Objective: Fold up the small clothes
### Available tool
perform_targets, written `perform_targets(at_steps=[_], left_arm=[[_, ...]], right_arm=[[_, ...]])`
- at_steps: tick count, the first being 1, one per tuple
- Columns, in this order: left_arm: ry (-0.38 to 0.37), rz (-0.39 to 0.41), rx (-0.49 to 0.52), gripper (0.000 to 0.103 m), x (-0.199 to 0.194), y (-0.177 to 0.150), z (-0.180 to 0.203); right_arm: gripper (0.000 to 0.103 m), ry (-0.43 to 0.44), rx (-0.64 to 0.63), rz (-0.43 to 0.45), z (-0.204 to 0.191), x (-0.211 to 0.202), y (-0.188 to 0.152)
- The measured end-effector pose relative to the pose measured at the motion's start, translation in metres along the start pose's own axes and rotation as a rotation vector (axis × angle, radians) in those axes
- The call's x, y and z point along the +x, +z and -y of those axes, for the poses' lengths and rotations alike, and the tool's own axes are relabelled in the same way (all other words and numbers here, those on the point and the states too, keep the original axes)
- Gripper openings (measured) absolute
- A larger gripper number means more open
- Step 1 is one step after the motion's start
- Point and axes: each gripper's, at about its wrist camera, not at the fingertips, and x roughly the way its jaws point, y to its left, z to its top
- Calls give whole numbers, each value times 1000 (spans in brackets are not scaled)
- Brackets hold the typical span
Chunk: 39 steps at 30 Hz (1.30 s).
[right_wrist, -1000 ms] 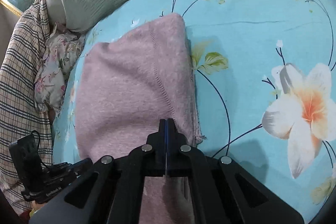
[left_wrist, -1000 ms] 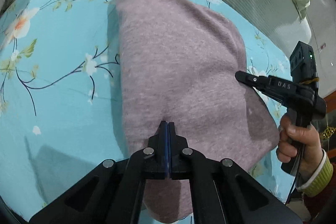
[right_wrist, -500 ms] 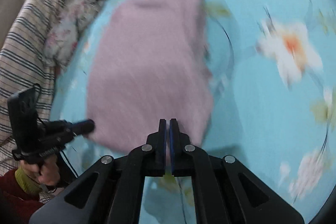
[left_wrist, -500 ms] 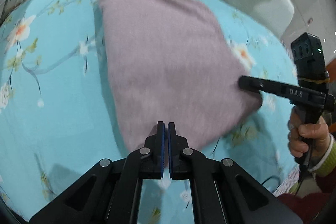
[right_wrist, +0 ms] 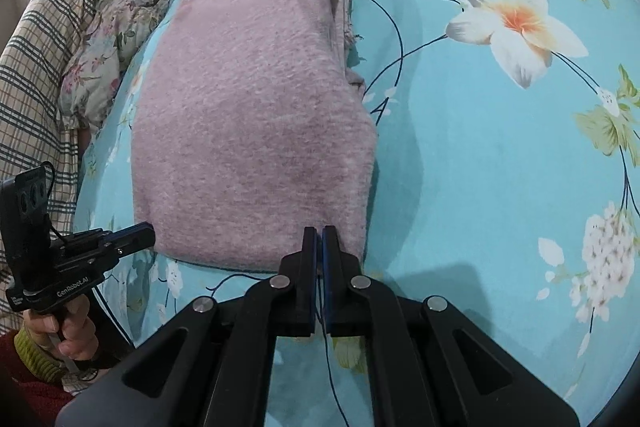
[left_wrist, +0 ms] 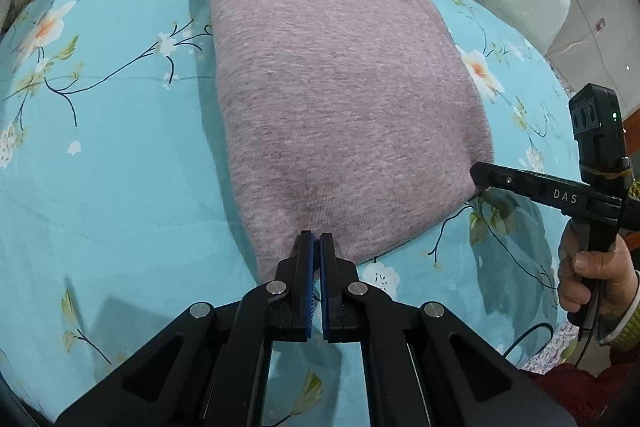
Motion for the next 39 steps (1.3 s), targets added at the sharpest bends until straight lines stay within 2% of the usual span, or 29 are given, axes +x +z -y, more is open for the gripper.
perform_targets(at_steps=[6, 9, 15, 24, 26, 32, 35, 37, 38, 39], left_arm=[[2, -11, -21, 2, 5, 4, 5], [18, -12, -8, 2, 2, 3, 9], [27, 14, 15, 12, -12, 7, 18], [34, 64, 12, 13, -33, 24, 16], [31, 91, -14, 15, -38, 34, 11], [31, 119, -67, 16, -33, 68, -2], [45, 113, -74, 16, -20, 81, -2], [58, 103, -80, 16, -12, 84, -4], [61, 97, -83, 16, -9, 84, -5], [64, 91, -86, 16, -5, 85, -6]], right_arm=[[3, -21, 20, 0, -4, -2, -3], [4, -7, 25, 24, -11, -17, 5], [5, 10, 22, 131, -16, -42, 55], [5, 21, -40, 204, -31, -41, 147], [5, 29, -57, 204, -35, -35, 166], [5, 35, -120, 116, -45, 17, 213], [5, -23, -159, 55, -40, 48, 226], [4, -69, -138, 65, -26, 60, 234], [0, -62, -88, 68, -13, 64, 238], [0, -23, -29, 74, -2, 65, 240]])
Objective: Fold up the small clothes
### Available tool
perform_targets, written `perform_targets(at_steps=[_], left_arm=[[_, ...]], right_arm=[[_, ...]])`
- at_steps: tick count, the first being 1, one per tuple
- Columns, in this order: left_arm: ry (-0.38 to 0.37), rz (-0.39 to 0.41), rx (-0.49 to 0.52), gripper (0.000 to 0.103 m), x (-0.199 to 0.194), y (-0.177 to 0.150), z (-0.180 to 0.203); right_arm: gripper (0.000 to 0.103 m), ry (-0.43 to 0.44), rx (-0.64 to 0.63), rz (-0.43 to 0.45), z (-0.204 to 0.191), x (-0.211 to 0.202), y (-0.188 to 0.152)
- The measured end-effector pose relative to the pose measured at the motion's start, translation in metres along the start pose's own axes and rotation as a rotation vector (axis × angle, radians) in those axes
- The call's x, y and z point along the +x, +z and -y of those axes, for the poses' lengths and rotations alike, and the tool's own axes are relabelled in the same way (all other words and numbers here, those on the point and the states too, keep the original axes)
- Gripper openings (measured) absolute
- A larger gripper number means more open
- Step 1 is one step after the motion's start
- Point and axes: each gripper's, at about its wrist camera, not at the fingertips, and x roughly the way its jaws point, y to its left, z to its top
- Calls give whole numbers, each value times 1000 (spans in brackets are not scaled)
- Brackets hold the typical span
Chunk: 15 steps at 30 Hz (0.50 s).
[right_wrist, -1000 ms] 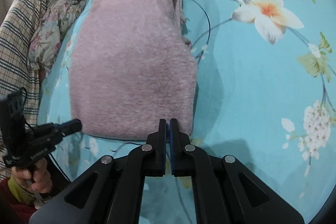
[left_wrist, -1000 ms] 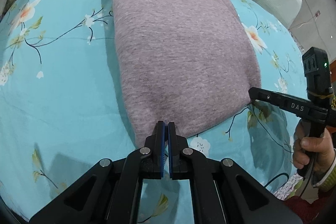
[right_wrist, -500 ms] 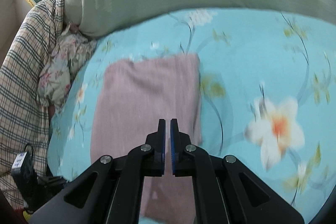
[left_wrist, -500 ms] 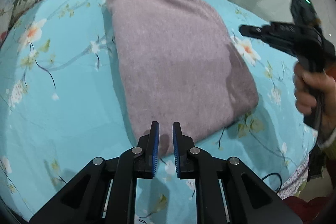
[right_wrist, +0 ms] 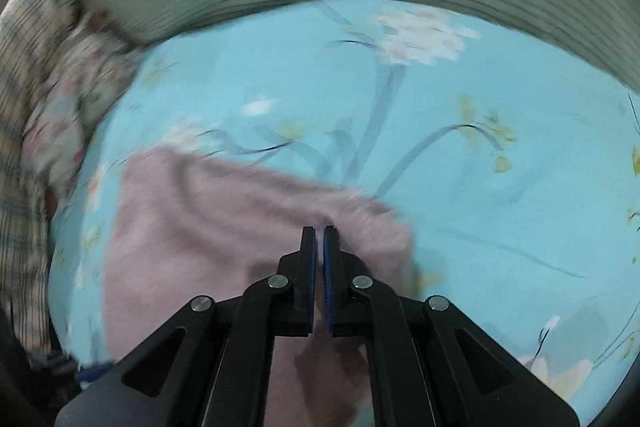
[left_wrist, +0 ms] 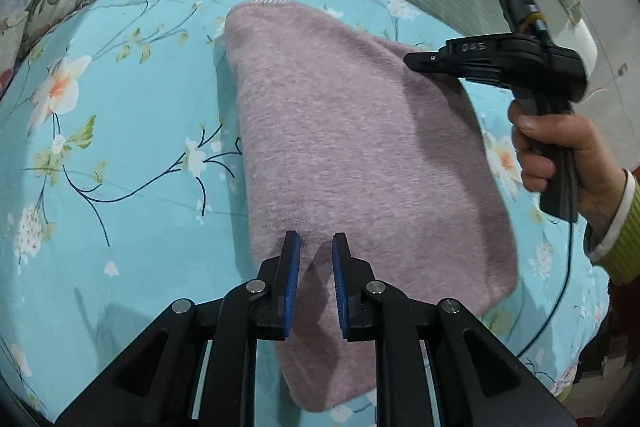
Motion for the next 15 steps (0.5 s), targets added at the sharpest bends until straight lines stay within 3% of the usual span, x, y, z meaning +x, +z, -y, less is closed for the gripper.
perform_targets(at_steps=[6, 10, 15], left_arm=[[-3, 0, 3, 16, -2, -1, 1], [-1, 2, -3, 17, -10, -6, 0], [26, 15, 0, 45, -22, -14, 1]], right_arm=[[3, -5, 49, 73, 4, -22, -5], [4, 51, 79, 102, 4, -50, -17], [4, 94, 64, 87, -7, -74, -54]])
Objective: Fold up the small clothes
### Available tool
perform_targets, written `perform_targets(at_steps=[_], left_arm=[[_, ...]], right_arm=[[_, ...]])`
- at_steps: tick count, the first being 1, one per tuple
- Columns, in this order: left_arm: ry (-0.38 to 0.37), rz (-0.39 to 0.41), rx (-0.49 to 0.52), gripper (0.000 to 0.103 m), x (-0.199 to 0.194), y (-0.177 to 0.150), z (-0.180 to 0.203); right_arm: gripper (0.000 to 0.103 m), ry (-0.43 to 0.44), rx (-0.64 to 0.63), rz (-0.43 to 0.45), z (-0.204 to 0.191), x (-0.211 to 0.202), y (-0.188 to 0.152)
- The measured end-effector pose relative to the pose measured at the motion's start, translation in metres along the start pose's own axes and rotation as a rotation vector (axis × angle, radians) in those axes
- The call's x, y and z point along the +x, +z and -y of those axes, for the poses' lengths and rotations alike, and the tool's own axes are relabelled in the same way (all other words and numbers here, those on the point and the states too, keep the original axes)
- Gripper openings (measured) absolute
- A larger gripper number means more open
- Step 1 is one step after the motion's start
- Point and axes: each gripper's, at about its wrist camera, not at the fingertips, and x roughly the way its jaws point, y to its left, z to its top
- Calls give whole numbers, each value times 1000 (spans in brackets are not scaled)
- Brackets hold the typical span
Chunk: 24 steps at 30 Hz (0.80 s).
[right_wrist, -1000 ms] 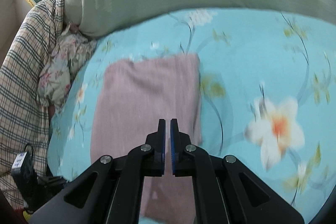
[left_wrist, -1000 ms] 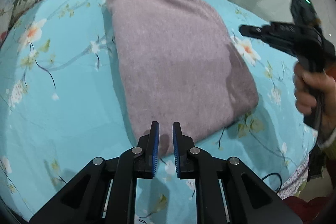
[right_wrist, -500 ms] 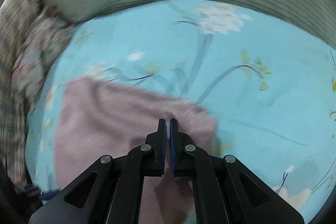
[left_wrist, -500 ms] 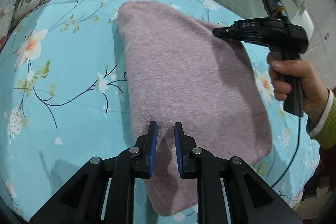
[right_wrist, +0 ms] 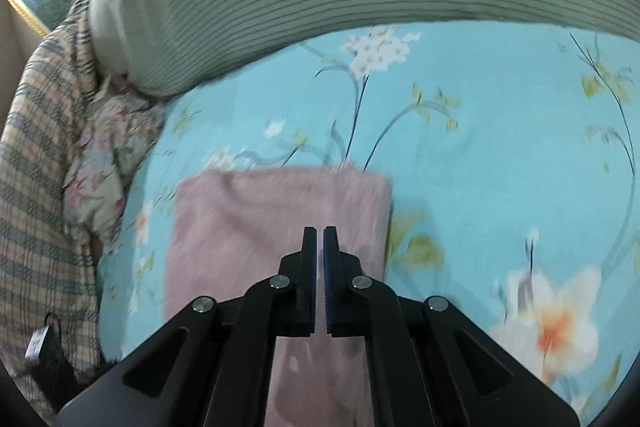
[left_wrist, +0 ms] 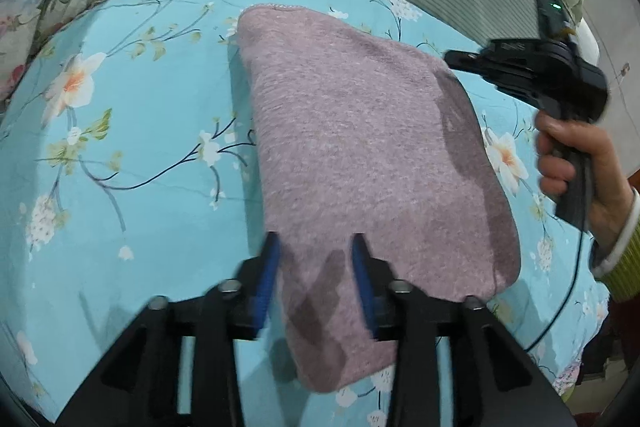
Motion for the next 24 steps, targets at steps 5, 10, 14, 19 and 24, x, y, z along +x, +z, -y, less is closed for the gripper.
perform_targets(at_steps=[5, 10, 14, 19, 24], left_arm=[[36, 17, 8, 67, -15, -17, 3], [60, -1, 6, 71, -22, -37, 3], [73, 0, 22, 73, -29, -52, 5], [93, 3, 55, 75, -34, -72, 11], [118, -15, 115, 76, -35, -96, 21]], right_arm=[[4, 26, -22, -42, -18, -20, -51], [6, 24, -75, -78, -30, -49, -106], [75, -17, -93, -59, -36, -71, -148], [77, -32, -120, -77, -38, -83, -180], [77, -79, -144, -84, -39, -95, -205]])
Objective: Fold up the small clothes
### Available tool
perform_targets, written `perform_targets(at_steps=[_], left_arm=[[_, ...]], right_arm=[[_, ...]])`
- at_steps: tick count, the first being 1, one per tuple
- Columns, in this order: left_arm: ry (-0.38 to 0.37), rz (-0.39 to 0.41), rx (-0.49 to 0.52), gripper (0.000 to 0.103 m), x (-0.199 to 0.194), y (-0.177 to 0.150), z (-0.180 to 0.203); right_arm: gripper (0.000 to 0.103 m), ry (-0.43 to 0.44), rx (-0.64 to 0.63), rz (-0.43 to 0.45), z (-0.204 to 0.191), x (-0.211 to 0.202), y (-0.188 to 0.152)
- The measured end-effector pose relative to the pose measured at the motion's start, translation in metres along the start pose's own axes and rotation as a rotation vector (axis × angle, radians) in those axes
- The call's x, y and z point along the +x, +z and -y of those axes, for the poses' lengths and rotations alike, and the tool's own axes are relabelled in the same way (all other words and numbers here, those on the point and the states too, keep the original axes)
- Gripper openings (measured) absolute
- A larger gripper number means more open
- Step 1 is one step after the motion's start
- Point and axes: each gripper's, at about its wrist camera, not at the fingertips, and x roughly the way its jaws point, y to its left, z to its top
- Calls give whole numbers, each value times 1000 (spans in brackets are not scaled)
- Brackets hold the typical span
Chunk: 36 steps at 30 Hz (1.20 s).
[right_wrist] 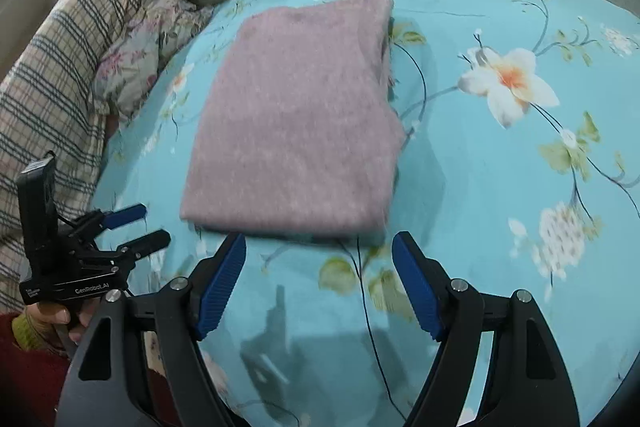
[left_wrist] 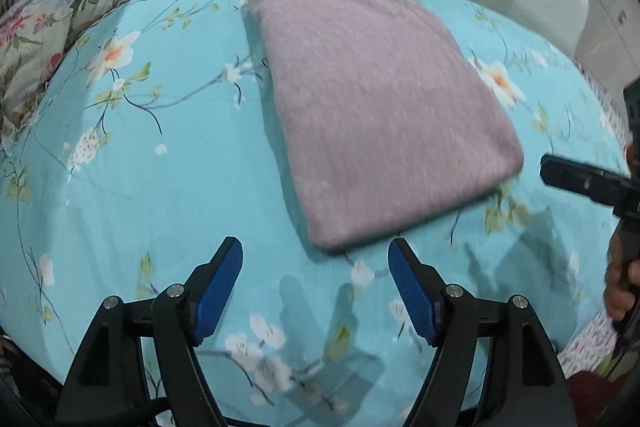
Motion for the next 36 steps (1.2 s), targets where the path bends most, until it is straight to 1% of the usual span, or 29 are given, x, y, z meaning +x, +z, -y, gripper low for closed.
perform_targets(at_steps=[1, 3, 4, 7, 8, 9, 10, 11, 12, 13, 14, 15, 16, 18, 19, 20, 21, 24, 27, 29, 33, 36], left_arm=[[21, 13, 15, 76, -2, -6, 3], [91, 57, 45, 76, -8, -20, 10], [108, 62, 52, 76, -9, -26, 11], [118, 68, 59, 76, -14, -37, 12], [111, 50, 67, 77, -14, -39, 12], [105, 18, 93, 77, -14, -40, 13], [108, 2, 115, 77, -14, -41, 15], [121, 5, 132, 77, -18, -42, 15], [131, 16, 138, 78, -21, -43, 16], [146, 43, 141, 79, -29, -42, 17], [153, 53, 141, 85, -33, -42, 17], [165, 59, 141, 87, -37, -40, 17], [178, 69, 137, 87, -42, -37, 15], [182, 92, 117, 88, -55, -30, 11], [180, 94, 109, 90, -58, -26, 10], [185, 92, 96, 93, -59, -21, 7], [193, 85, 88, 94, -59, -16, 6], [195, 98, 68, 94, -61, -6, 4], [214, 107, 62, 94, -59, 1, 6], [234, 116, 67, 94, -57, 6, 12], [291, 124, 110, 94, -51, 11, 22], [286, 123, 116, 94, -48, 14, 23]], right_arm=[[77, -8, -4, -2, -1, -2, -5], [77, -27, -17, -4, -2, -4, -13], [77, -40, -30, -9, -3, -5, -17], [77, -70, -70, -11, -9, -9, -26], [77, -75, -84, -12, -11, -11, -28], [77, -83, -101, -7, -14, -14, -29], [78, -91, -116, -2, -16, -17, -30], [81, -101, -133, 8, -20, -21, -31], [87, -111, -155, 22, -23, -26, -31], [90, -115, -165, 33, -26, -31, -31], [94, -116, -173, 43, -28, -34, -30], [97, -116, -179, 52, -29, -38, -28], [99, -120, -185, 58, -30, -41, -26], [99, -127, -190, 67, -31, -42, -23], [99, -128, -188, 66, -31, -41, -21], [99, -128, -181, 62, -31, -38, -19], [99, -129, -174, 60, -31, -36, -19], [99, -117, -168, 49, -30, -29, -17], [99, -122, -187, 40, -31, -20, -14], [99, -130, -199, 34, -32, -15, -11], [99, -138, -221, 13, -34, -6, -3], [99, -150, -225, 17, -34, -4, 5]])
